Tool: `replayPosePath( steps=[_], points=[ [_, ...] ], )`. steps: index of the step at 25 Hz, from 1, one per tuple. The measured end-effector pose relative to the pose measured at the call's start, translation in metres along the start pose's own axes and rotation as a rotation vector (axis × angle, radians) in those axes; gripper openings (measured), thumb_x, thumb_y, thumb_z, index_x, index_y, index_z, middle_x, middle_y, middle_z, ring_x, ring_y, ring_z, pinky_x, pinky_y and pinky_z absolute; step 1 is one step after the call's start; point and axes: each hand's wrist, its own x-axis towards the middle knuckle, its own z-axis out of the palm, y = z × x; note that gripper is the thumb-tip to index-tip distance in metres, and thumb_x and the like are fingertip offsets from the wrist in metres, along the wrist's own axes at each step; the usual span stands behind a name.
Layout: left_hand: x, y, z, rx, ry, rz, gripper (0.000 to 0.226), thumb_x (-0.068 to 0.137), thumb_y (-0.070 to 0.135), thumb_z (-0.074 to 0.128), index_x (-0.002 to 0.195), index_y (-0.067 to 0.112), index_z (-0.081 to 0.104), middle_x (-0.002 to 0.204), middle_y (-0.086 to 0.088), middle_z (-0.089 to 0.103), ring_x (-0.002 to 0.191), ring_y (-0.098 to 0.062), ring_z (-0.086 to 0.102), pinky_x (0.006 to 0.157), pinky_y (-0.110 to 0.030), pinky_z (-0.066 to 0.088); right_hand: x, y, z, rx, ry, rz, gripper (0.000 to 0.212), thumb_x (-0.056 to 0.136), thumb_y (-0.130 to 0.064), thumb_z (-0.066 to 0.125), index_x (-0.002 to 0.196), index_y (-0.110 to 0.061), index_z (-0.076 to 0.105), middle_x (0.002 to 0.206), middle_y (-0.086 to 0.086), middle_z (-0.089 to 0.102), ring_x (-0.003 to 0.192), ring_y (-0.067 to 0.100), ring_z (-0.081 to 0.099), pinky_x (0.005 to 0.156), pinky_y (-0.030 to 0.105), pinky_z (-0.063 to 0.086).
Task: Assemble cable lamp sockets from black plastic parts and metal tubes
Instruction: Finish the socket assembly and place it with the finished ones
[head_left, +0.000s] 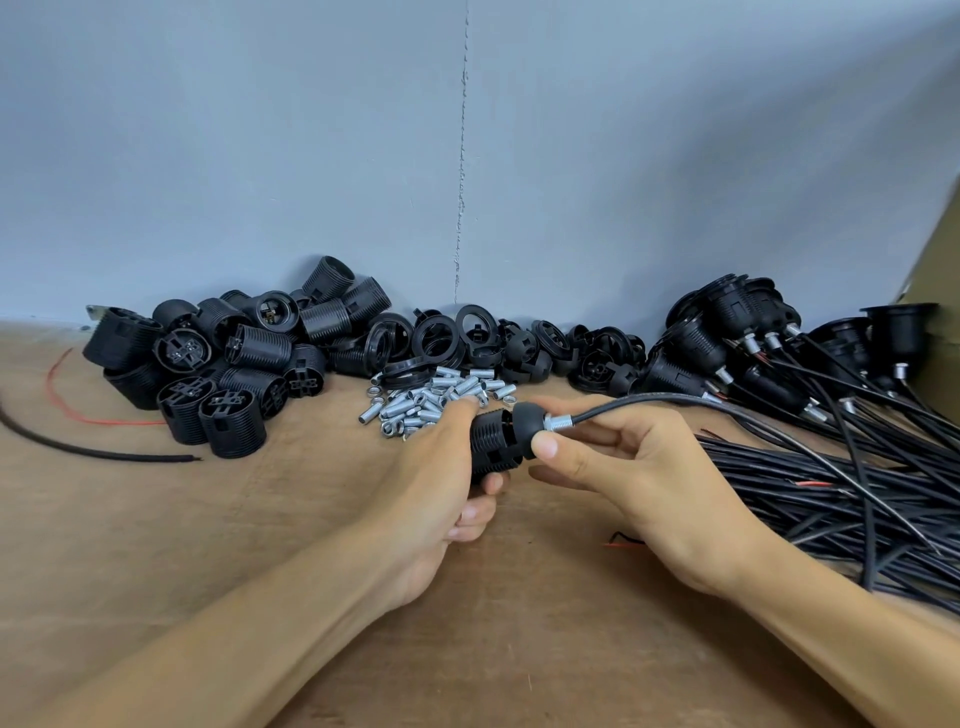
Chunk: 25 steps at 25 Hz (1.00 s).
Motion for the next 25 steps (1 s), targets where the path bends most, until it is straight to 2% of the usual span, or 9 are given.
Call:
replayPosePath(
  steps=[3, 5, 8, 11, 16, 20, 22, 23, 25],
  points=[
    [-0.002, 0.002, 0.001, 0.0, 0.002, -0.004, 0.035, 0.108, 0.047, 0.03, 0.111, 0.02, 0.051, 0.061, 0.0, 0.037, 0.039, -0.006, 0.028, 0.038, -0.017, 0.023, 0.001, 0.001, -0.001, -0.003, -0.018, -0.012, 0.038, 0.084, -0.02, 0.072, 0.119, -0.007, 0.07, 0.116, 0.001, 0.075, 0.114, 0.015, 0.068, 0.098, 0.033, 0.055],
    [-0.001, 0.003, 0.001, 0.018, 0.006, -0.009, 0.04, 0.108, 0.047, 0.03, 0.111, 0.015, 0.054, 0.06, 0.0, 0.038, 0.039, -0.006, 0.028, 0.038, -0.017, 0.023, 0.001, 0.001, -0.002, -0.008, -0.029, -0.02, 0.036, 0.085, -0.019, 0.071, 0.119, -0.008, 0.07, 0.116, 0.001, 0.075, 0.115, 0.016, 0.068, 0.099, 0.03, 0.053],
    [0.0, 0.001, 0.002, 0.067, 0.047, -0.011, 0.058, 0.107, 0.046, 0.033, 0.122, -0.005, 0.056, 0.06, 0.001, 0.041, 0.039, -0.006, 0.031, 0.038, -0.017, 0.025, 0.001, 0.002, -0.004, 0.001, -0.076, -0.021, 0.031, 0.088, -0.019, 0.068, 0.118, -0.011, 0.071, 0.117, 0.001, 0.074, 0.116, 0.016, 0.067, 0.099, 0.028, 0.052],
    [0.0, 0.0, 0.002, 0.096, 0.062, -0.015, 0.06, 0.107, 0.046, 0.033, 0.127, -0.006, 0.054, 0.062, -0.002, 0.041, 0.039, -0.007, 0.031, 0.038, -0.018, 0.025, 0.001, 0.001, -0.006, 0.008, -0.096, -0.011, 0.029, 0.09, -0.019, 0.067, 0.117, -0.012, 0.072, 0.117, 0.003, 0.074, 0.115, 0.017, 0.067, 0.1, 0.03, 0.053],
    [0.005, 0.0, 0.007, 0.137, 0.105, -0.058, 0.059, 0.109, 0.046, 0.031, 0.132, -0.003, 0.054, 0.061, -0.001, 0.043, 0.036, -0.005, 0.033, 0.037, -0.018, 0.025, -0.001, -0.004, -0.011, -0.077, -0.112, -0.024, 0.025, 0.092, -0.016, 0.066, 0.116, -0.012, 0.073, 0.114, 0.0, 0.075, 0.111, 0.013, 0.069, 0.092, 0.024, 0.054],
    [0.006, -0.002, 0.007, 0.112, 0.094, -0.062, 0.059, 0.107, 0.048, 0.032, 0.132, 0.001, 0.055, 0.058, 0.001, 0.043, 0.035, -0.005, 0.032, 0.035, -0.017, 0.024, 0.0, -0.005, -0.014, -0.099, -0.11, 0.001, 0.033, 0.092, -0.016, 0.066, 0.123, -0.008, 0.068, 0.118, 0.004, 0.074, 0.117, 0.021, 0.067, 0.101, 0.034, 0.052],
    [0.005, 0.001, 0.003, 0.037, 0.024, -0.068, 0.056, 0.099, 0.06, 0.044, 0.126, 0.015, 0.063, 0.058, 0.003, 0.045, 0.039, -0.007, 0.032, 0.036, -0.019, 0.025, 0.0, -0.007, -0.013, -0.101, -0.128, -0.016, 0.033, 0.092, -0.013, 0.066, 0.124, -0.009, 0.067, 0.118, 0.003, 0.074, 0.116, 0.022, 0.067, 0.102, 0.033, 0.052],
    [0.004, 0.002, 0.0, 0.005, -0.018, -0.061, 0.055, 0.09, 0.067, 0.056, 0.12, 0.022, 0.068, 0.06, 0.003, 0.047, 0.041, -0.008, 0.034, 0.037, -0.02, 0.027, 0.001, -0.008, -0.012, -0.102, -0.138, -0.024, 0.033, 0.092, -0.011, 0.066, 0.125, -0.009, 0.067, 0.119, 0.003, 0.073, 0.116, 0.021, 0.067, 0.102, 0.032, 0.052],
    [0.004, 0.001, -0.004, -0.038, -0.077, -0.015, 0.059, 0.068, 0.064, 0.082, 0.109, 0.024, 0.07, 0.065, 0.004, 0.052, 0.046, -0.009, 0.04, 0.039, -0.02, 0.031, 0.002, -0.007, -0.011, -0.106, -0.128, -0.022, 0.037, 0.092, -0.008, 0.066, 0.129, -0.009, 0.064, 0.123, 0.002, 0.072, 0.118, 0.018, 0.066, 0.104, 0.03, 0.05]
  ],
)
